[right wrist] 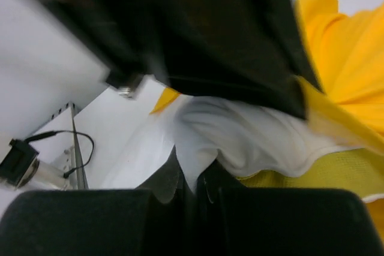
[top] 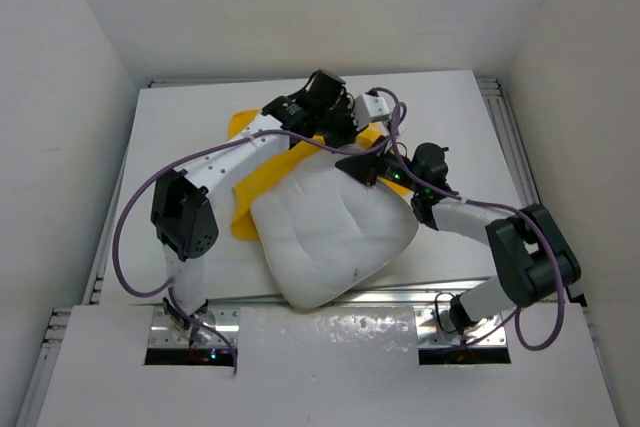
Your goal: Put the pillow into the pillowcase
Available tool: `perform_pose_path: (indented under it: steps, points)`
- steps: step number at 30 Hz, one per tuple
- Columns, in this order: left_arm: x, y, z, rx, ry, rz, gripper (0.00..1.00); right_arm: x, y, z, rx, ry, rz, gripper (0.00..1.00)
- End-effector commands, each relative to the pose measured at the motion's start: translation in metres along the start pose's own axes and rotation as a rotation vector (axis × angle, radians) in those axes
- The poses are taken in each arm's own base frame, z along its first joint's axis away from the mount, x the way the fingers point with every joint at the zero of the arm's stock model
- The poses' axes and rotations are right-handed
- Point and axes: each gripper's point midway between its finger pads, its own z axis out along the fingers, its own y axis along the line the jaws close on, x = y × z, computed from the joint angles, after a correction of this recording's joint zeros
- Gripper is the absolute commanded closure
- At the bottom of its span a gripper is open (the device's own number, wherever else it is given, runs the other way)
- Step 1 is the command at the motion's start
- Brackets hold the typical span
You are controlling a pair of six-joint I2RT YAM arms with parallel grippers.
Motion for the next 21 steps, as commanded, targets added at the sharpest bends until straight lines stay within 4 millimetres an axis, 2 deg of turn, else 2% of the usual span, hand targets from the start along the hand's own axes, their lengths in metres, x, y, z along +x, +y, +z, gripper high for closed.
perform_pose_path:
  steps: [1, 3, 6, 9, 10, 11, 12, 13, 15, 16, 17, 18, 19, 20, 21]
  points:
    - [-0.032, -0.101, -0.033, 0.443, -0.123, 0.072, 1.0, -0.07, -0.043, 0.012, 0.194, -0.278, -0.081, 1.0]
    - [-0.037, -0.11, -0.05, 0.489, -0.146, 0.097, 1.0, -0.062, -0.078, 0.011, 0.318, -0.289, 0.009, 1.0]
    - [-0.041, -0.114, -0.064, 0.504, -0.161, 0.119, 1.0, -0.053, -0.113, -0.001, 0.471, -0.353, 0.129, 1.0]
    - [-0.024, -0.115, -0.058, 0.487, -0.113, 0.101, 1.0, -0.053, -0.126, -0.007, 0.516, -0.424, 0.225, 1.0]
    - [-0.011, -0.114, -0.047, 0.476, -0.081, 0.083, 1.0, -0.053, -0.128, -0.003, 0.511, -0.435, 0.261, 1.0]
    - [-0.008, -0.112, -0.041, 0.462, -0.08, 0.082, 1.0, -0.052, -0.129, 0.002, 0.501, -0.426, 0.279, 1.0]
    - [0.005, -0.111, -0.032, 0.442, -0.042, 0.066, 1.0, -0.038, -0.13, 0.009, 0.48, -0.372, 0.304, 1.0]
    - [0.012, -0.107, -0.024, 0.42, -0.018, 0.044, 1.0, -0.034, -0.13, 0.014, 0.468, -0.351, 0.32, 0.99]
    - [0.025, -0.088, -0.011, 0.304, 0.025, 0.028, 0.88, -0.026, -0.126, 0.021, 0.432, -0.296, 0.328, 0.81]
    - [0.026, -0.079, -0.01, 0.248, 0.038, -0.009, 0.81, -0.016, -0.128, 0.02, 0.444, -0.235, 0.301, 0.52]
    - [0.032, -0.059, -0.01, 0.166, 0.059, -0.027, 0.55, -0.009, -0.128, 0.018, 0.448, -0.187, 0.282, 0.41]
    - [0.03, -0.05, -0.017, 0.12, 0.055, -0.059, 0.42, 0.007, -0.124, 0.013, 0.463, -0.084, 0.291, 0.31]
    - [0.028, -0.038, -0.023, 0.074, 0.041, -0.076, 0.34, 0.007, -0.126, 0.01, 0.474, -0.032, 0.206, 0.26]
    - [0.033, -0.019, -0.033, 0.022, 0.037, -0.103, 0.04, 0.031, -0.13, -0.001, 0.527, 0.098, 0.219, 0.24]
    - [0.026, -0.011, -0.047, -0.006, 0.008, -0.117, 0.0, 0.016, -0.13, -0.004, 0.534, 0.137, 0.112, 0.2]
